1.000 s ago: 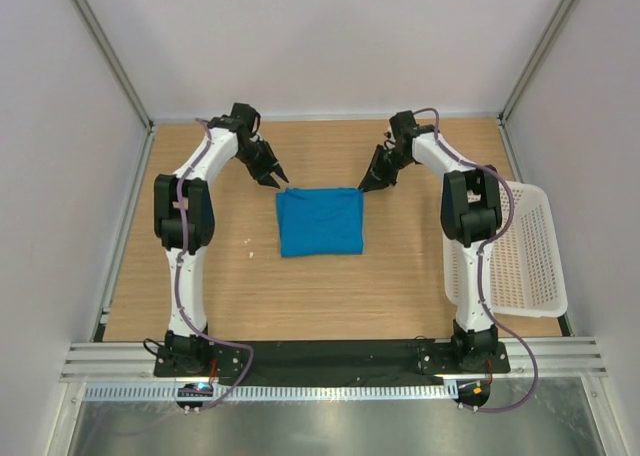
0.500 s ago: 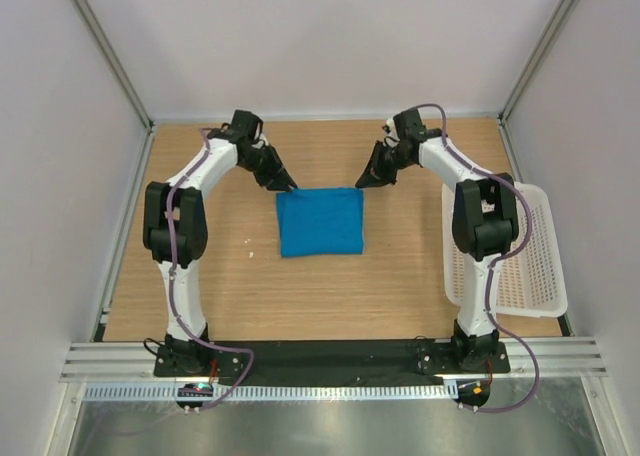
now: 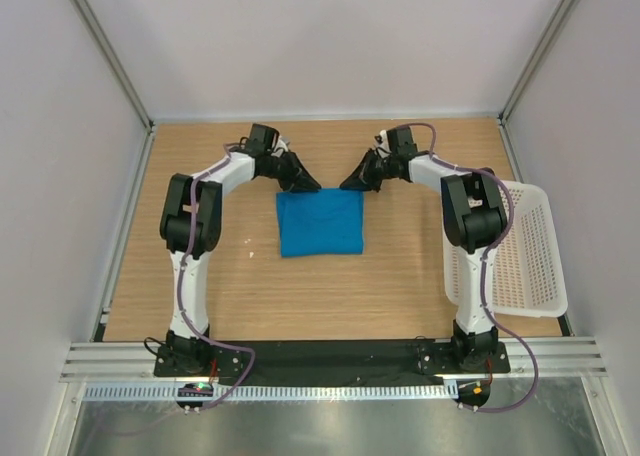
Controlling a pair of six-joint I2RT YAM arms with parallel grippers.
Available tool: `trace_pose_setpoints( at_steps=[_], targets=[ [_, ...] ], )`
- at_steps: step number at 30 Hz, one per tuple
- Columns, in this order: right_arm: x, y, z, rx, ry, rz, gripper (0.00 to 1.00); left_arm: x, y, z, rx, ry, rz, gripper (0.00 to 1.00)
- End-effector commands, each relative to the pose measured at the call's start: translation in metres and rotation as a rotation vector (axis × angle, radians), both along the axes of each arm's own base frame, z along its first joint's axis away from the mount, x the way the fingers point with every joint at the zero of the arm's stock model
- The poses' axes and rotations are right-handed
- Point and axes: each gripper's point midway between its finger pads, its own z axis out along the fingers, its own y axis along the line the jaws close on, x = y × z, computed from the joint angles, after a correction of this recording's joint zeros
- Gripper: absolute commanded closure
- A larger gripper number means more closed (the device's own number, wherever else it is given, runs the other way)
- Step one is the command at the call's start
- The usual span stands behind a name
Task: Fold and stack the t-shirts
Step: Fold the tshirt
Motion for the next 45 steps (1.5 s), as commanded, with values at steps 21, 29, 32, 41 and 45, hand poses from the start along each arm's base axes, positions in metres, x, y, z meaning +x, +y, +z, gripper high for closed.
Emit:
trace_pose_setpoints(
  at_steps=[21, 29, 32, 41, 45],
  targets=[
    [0.06, -0.022, 0.024, -0.039, -0.107, -0.107, 0.99, -0.007, -0.014, -0.005, -0.063, -0.069, -0.073, 0.79],
    [-0.003, 0.002, 0.039, 0.031, -0.105, -0.035, 0.99, 0.012, 0.009, -0.023, -0.086, -0.048, -0.013, 0.8],
    [-0.005, 0.008, 0.032, 0.078, -0.107, -0.033, 0.99, 0.017, 0.016, -0.026, -0.084, -0.059, -0.008, 0.79],
    [0.001, 0.012, -0.014, 0.088, -0.074, -0.022, 0.99, 0.023, 0.024, -0.045, -0.096, -0.043, 0.017, 0.79],
    [0.008, 0.001, -0.035, 0.068, -0.079, -0.039, 0.99, 0.025, 0.027, -0.048, -0.098, -0.044, 0.025, 0.79]
  ],
)
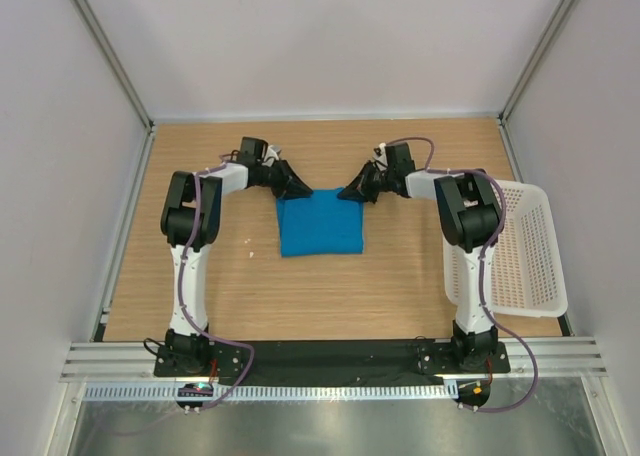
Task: Fold and stack the t-shirts
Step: Fold the tshirt
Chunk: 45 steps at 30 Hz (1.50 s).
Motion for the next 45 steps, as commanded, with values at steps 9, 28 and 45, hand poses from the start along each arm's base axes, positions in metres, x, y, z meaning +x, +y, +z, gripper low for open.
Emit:
trace_pose_setpoints(
  at_steps=[9, 28, 45],
  targets=[
    [0.035, -0.015, -0.023, 0.027, -0.047, -0.024, 0.98, 0.007, 0.013, -0.017, -0.025, -0.013, 0.007, 0.79],
    [0.017, -0.091, 0.069, -0.502, -0.129, 0.03, 0.57, 0.006, 0.032, 0.11, 0.079, -0.208, 0.012, 0.54],
    [-0.001, -0.078, 0.094, -0.516, -0.315, 0.17, 0.0, -0.111, 0.086, 0.084, 0.425, -0.128, -0.061, 0.45]
  ],
)
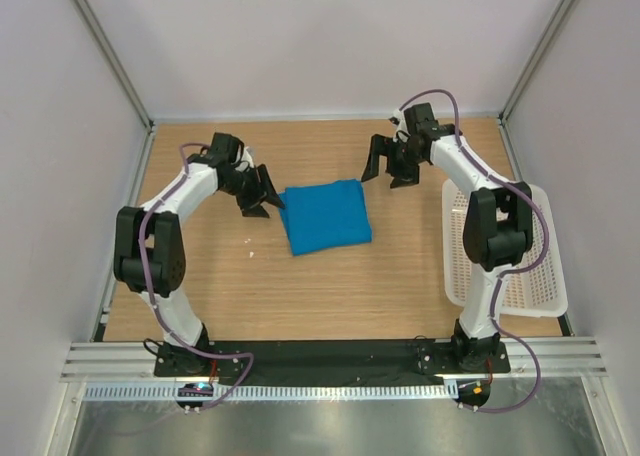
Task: Fold and stack the t-shirts
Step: Fold the tshirt, then neatly place the folded tshirt to the corner
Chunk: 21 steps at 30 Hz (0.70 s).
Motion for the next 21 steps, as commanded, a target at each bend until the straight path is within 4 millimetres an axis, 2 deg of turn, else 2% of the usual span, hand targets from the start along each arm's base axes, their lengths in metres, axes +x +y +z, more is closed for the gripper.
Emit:
trace_pose_setpoints(
  at_steps=[1, 2, 4, 5, 6, 8, 10, 11, 16, 21],
  targets=[
    [0.02, 0.021, 0.018, 0.056, -0.131, 0.075, 0.0, -0.021, 0.004, 0.022, 0.022, -0.055, -0.019, 0.45],
    [0.024, 0.025, 0.008, 0.063, -0.116, 0.083, 0.0, -0.025, 0.004, 0.023, 0.02, -0.054, -0.015, 0.45],
    [0.032, 0.033, 0.008, 0.098, -0.134, 0.106, 0.02, -0.04, 0.007, 0.018, 0.021, -0.032, -0.008, 0.46],
    [0.036, 0.036, -0.001, 0.103, -0.121, 0.108, 0.04, -0.045, 0.008, 0.025, 0.017, -0.051, -0.007, 0.46],
    [0.04, 0.037, -0.003, 0.112, -0.128, 0.112, 0.05, -0.054, 0.01, 0.019, 0.022, -0.033, -0.005, 0.46],
    [0.044, 0.042, -0.005, 0.134, -0.138, 0.12, 0.09, -0.064, 0.011, 0.024, 0.019, -0.038, -0.006, 0.46],
    [0.05, 0.045, -0.013, 0.15, -0.144, 0.124, 0.11, -0.075, 0.015, 0.019, 0.028, -0.022, -0.003, 0.46],
    [0.052, 0.048, -0.016, 0.163, -0.144, 0.125, 0.16, -0.079, 0.017, 0.023, 0.036, -0.033, -0.006, 0.46],
    [0.057, 0.055, -0.038, 0.166, -0.125, 0.152, 0.23, -0.092, 0.026, 0.025, 0.074, -0.052, -0.011, 0.46],
    [0.059, 0.059, -0.048, 0.132, -0.121, 0.186, 0.27, -0.095, 0.033, 0.026, 0.093, -0.061, -0.006, 0.46]
  ],
)
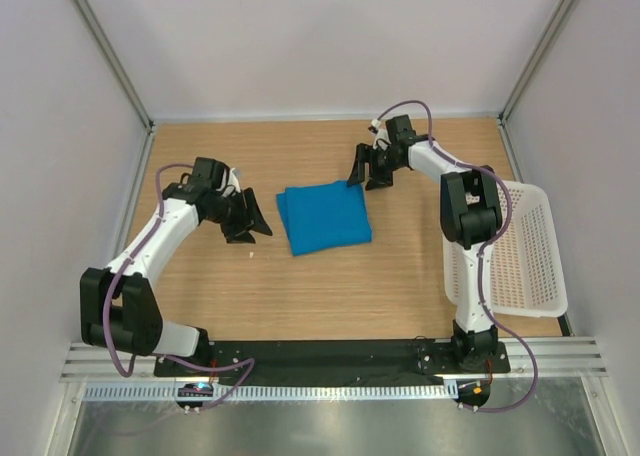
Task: Fold and stack the t-shirts
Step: Neatly place the folded tshirt to the corner
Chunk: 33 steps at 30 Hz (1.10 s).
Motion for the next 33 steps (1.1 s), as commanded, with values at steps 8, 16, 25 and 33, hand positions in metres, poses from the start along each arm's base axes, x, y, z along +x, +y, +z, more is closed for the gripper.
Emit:
trace_pose_setpoints(
  at_steps=[8, 16, 25, 33],
  targets=[
    [0.01, 0.021, 0.002, -0.054, -0.072, 0.098, 0.34, 0.005, 0.007, -0.003, 0.004, -0.001, -0.006, 0.46],
    [-0.003, 0.025, -0.014, -0.108, -0.04, 0.124, 0.47, 0.006, 0.006, -0.01, -0.004, 0.015, -0.01, 0.46],
    [0.001, 0.011, -0.014, -0.215, -0.039, 0.055, 0.93, -0.005, 0.009, -0.022, -0.009, 0.05, -0.023, 0.47],
    [0.041, -0.062, 0.027, -0.598, -0.183, -0.041, 0.99, -0.021, 0.014, -0.037, 0.012, 0.106, -0.042, 0.47]
  ],
)
